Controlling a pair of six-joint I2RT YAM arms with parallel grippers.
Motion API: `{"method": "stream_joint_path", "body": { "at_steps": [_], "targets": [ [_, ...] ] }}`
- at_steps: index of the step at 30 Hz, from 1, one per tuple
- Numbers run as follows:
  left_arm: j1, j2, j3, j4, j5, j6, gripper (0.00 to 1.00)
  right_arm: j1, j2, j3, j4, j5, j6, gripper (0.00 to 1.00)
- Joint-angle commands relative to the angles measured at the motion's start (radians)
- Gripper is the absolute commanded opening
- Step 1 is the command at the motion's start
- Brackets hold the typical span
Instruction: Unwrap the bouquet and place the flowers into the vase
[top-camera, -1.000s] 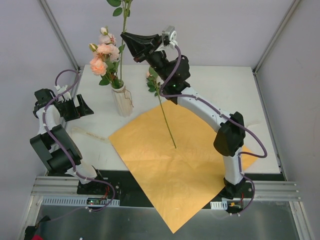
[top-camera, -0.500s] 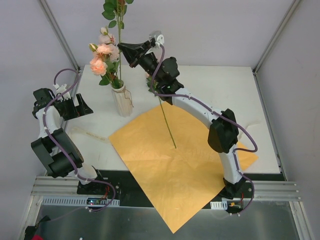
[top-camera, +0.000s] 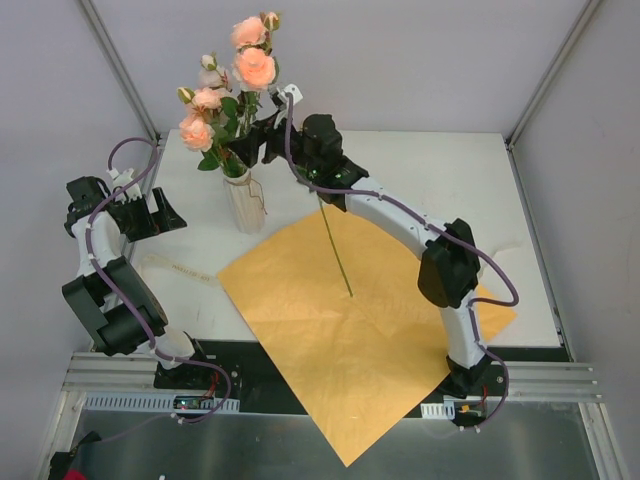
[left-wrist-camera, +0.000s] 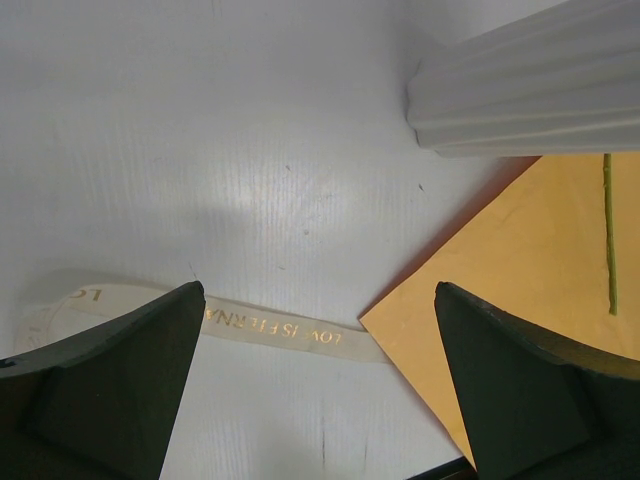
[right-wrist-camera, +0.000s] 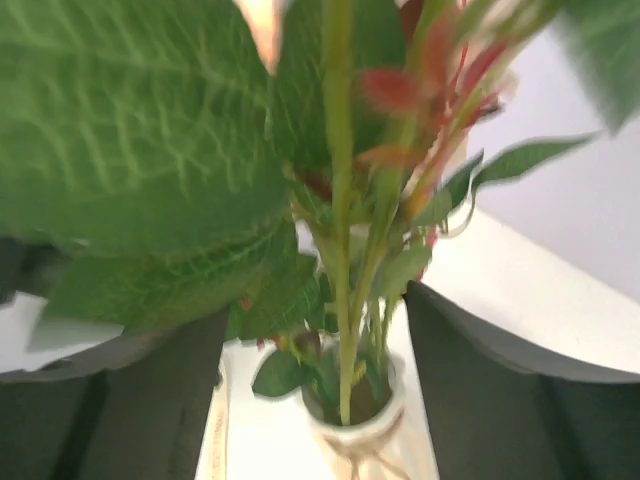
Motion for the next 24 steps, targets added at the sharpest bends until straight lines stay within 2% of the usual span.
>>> {"method": "stream_joint_path", "body": {
  "at_steps": [1,5,10,13,21,24],
  "targets": [
    [-0.003,-0.049,0.038,-0.028,-0.006,0.017,0.99,-0.015,-0.15,-0.022,-0.212,-0.031,-0.046,0.79],
    [-0.003,-0.069,0.038,-0.044,-0.021,0.03,0.99,-0.041,-0.245,-0.132,-0.335,-0.013,-0.073,0.87],
    [-0.003,-0.086,0.041,-0.056,-0.032,0.036,0.99,-0.065,-0.318,-0.256,-0.54,0.082,-0.152,0.87],
    [-0.002,-0.087,0.043,-0.061,-0.032,0.036,0.99,-0.094,-0.301,-0.263,-0.643,0.11,-0.155,0.85],
    [-0.002,-0.061,0.063,-0.07,-0.026,0.027,0.99,-0.11,-0.079,-0.064,-0.889,0.319,-0.247,0.71],
    [-0.002,-0.057,0.064,-0.076,-0.022,0.031,0.99,-0.119,0.064,0.047,-0.921,0.323,-0.254,0.71]
  ]
}}
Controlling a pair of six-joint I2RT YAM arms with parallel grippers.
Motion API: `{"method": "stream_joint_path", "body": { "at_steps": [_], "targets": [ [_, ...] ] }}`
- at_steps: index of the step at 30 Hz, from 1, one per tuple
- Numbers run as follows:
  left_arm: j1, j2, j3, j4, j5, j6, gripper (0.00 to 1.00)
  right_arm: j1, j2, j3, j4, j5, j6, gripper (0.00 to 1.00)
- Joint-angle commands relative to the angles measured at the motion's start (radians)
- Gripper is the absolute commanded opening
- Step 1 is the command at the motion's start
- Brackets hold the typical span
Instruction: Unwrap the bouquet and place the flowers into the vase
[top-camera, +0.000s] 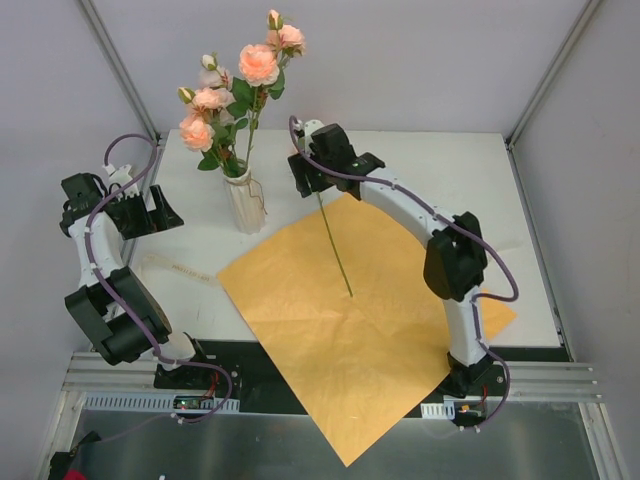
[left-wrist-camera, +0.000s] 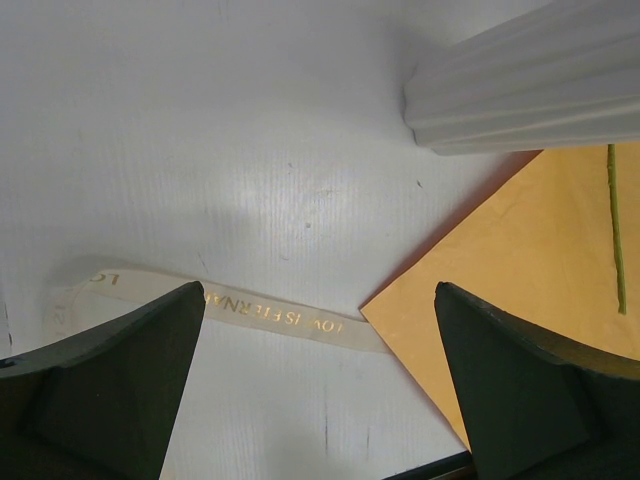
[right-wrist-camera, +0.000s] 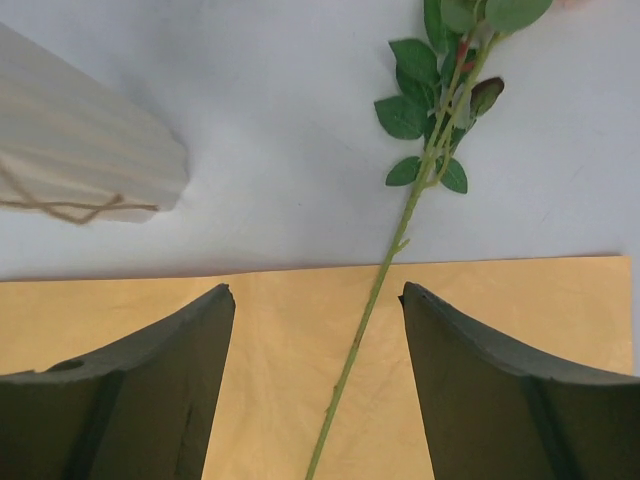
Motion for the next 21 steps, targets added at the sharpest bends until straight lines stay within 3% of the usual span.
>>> {"method": "stream_joint_path", "body": {
  "at_steps": [1,5,7,15,21],
  "targets": [
    [-0.002,0.003,0.042,-0.025,0.004,0.015,0.99,-0.012,0.162,0.163,-0.133,0.081,-0.049,0.71],
    [-0.002,0.007,0.046,-0.035,-0.002,0.029,0.99,-0.031,0.273,0.27,-0.16,0.095,-0.05,0.7],
    [-0.002,0.009,0.051,-0.039,-0.005,0.034,0.99,-0.04,0.314,0.293,-0.168,0.124,-0.04,0.63],
    [-0.002,0.02,0.048,-0.046,-0.002,0.052,0.99,-0.045,0.389,0.298,-0.19,0.187,-0.081,0.59],
    [0.0,0.029,0.055,-0.051,-0.005,0.06,0.99,-0.049,0.415,0.298,-0.194,0.153,-0.061,0.49]
  ]
}}
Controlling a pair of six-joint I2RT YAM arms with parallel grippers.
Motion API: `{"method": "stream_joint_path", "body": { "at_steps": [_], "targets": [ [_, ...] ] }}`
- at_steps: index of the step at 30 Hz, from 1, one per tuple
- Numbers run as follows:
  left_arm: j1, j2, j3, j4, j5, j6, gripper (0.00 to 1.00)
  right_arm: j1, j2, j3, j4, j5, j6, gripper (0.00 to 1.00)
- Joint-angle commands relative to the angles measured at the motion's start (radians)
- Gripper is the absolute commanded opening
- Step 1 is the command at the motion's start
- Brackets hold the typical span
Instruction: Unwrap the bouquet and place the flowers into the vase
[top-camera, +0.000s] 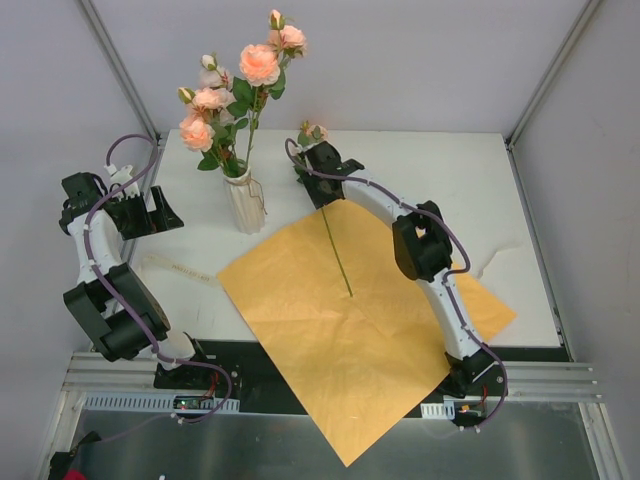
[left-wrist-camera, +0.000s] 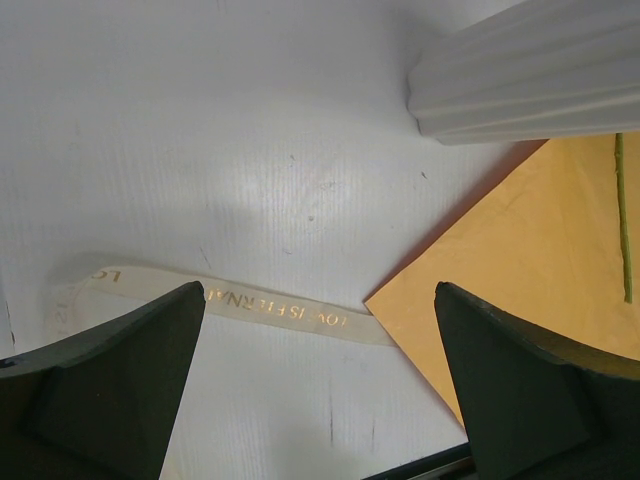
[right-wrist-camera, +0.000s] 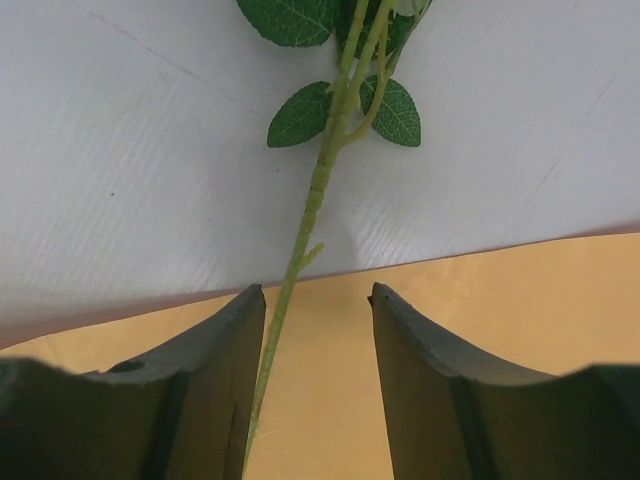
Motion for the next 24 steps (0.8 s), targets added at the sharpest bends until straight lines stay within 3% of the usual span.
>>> {"method": "stream_joint_path", "body": {
  "at_steps": [1,8,20,24],
  "targets": [
    [-0.002,0.011,0.034,-0.021,-0.003,0.027,0.99,0.0,0.023,0.052,-0.022,-0.001,0.008,0.49],
    [-0.002,0.006,0.041,-0.033,-0.008,0.034,0.99,-0.011,0.066,0.121,-0.057,-0.013,0.034,0.47],
    [-0.002,-0.023,0.048,-0.059,-0.019,0.037,0.99,-0.001,0.097,0.141,-0.187,-0.067,0.086,0.26],
    [-0.002,-0.044,0.048,-0.07,-0.022,0.04,0.99,0.005,0.1,0.12,-0.203,-0.076,0.1,0.25]
  ]
}}
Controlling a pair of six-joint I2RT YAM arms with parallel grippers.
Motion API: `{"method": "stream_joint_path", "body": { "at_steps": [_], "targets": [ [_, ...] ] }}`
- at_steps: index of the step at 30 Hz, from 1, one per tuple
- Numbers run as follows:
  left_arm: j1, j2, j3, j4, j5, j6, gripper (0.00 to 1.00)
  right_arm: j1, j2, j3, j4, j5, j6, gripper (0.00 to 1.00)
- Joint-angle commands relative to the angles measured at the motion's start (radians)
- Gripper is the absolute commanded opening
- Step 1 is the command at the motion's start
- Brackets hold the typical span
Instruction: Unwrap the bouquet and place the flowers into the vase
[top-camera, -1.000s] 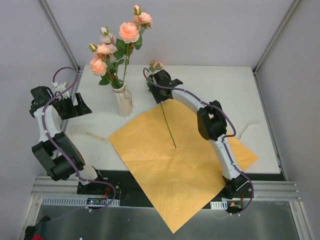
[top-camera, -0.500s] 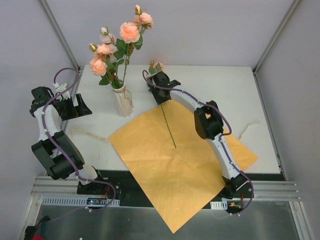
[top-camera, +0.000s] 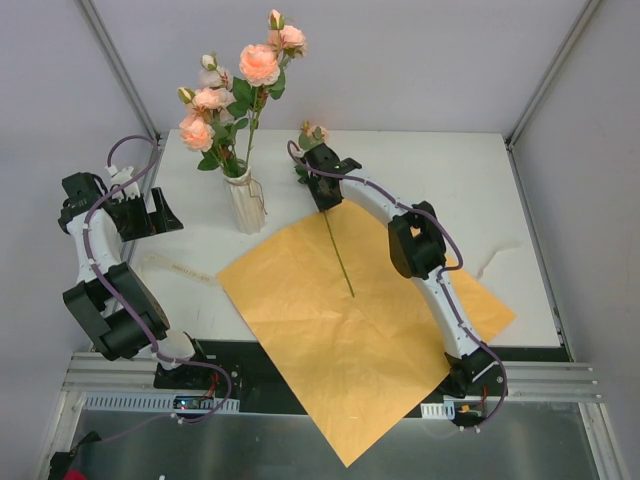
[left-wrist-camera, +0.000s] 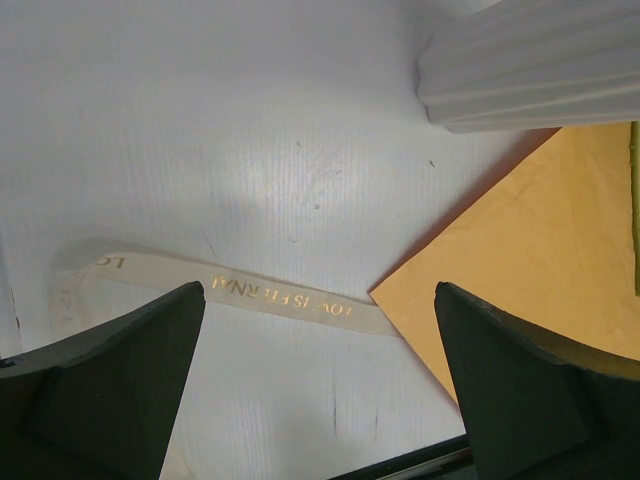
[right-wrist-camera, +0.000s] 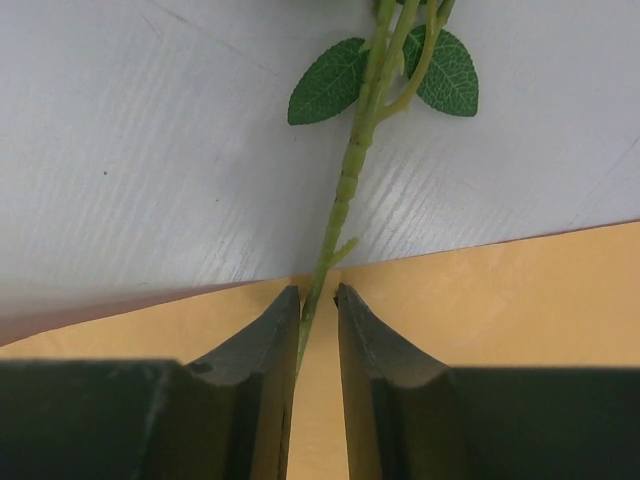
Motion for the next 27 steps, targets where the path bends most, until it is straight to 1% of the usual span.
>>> {"method": "stream_joint_path", "body": {
  "at_steps": [1,4,7,8,10,11,13,14,16,17,22,23,27],
  "targets": [
    [0.0,-0.06,0.035,-0.04,0.001,0.023,0.99,0.011,0.02,0.019,-0.079,-0.021,0.034,0.25],
    [-0.002,-0.082,0.029,-0.045,0.002,0.026,0.99,0.015,0.022,0.012,-0.085,-0.018,0.035,0.24],
    [0.0,-0.092,0.029,-0.054,0.008,0.026,0.99,0.014,0.014,-0.006,-0.083,-0.009,0.04,0.21],
    [-0.002,-0.097,0.032,-0.055,0.01,0.024,0.99,0.014,0.005,-0.009,-0.083,-0.004,0.041,0.15],
    [0.0,-0.102,0.035,-0.062,0.013,0.021,0.99,0.012,-0.01,-0.026,-0.077,0.005,0.044,0.07],
    [0.0,-0.103,0.038,-0.065,0.011,0.021,0.99,0.012,-0.039,-0.041,-0.056,0.013,0.05,0.01],
    [-0.002,-0.102,0.039,-0.066,0.01,0.023,0.99,0.006,-0.09,-0.084,-0.021,0.019,0.058,0.01],
    [0.0,-0.099,0.042,-0.066,0.007,0.021,0.99,0.004,-0.154,-0.148,0.033,0.024,0.063,0.01],
    [-0.002,-0.09,0.047,-0.075,0.002,0.02,0.99,0.0,-0.225,-0.211,0.087,0.045,0.064,0.01],
    [0.0,-0.088,0.05,-0.075,0.001,0.02,0.99,-0.002,-0.295,-0.263,0.132,0.056,0.069,0.01],
    [0.0,-0.099,0.053,-0.083,-0.004,0.018,0.99,-0.026,-0.479,-0.371,0.206,0.064,0.093,0.01],
    [0.0,-0.102,0.052,-0.085,-0.005,0.018,0.99,-0.032,-0.542,-0.397,0.243,0.056,0.1,0.01],
    [0.0,-0.122,0.052,-0.094,-0.01,0.021,0.99,-0.063,-0.696,-0.503,0.341,0.042,0.144,0.01]
  ]
}}
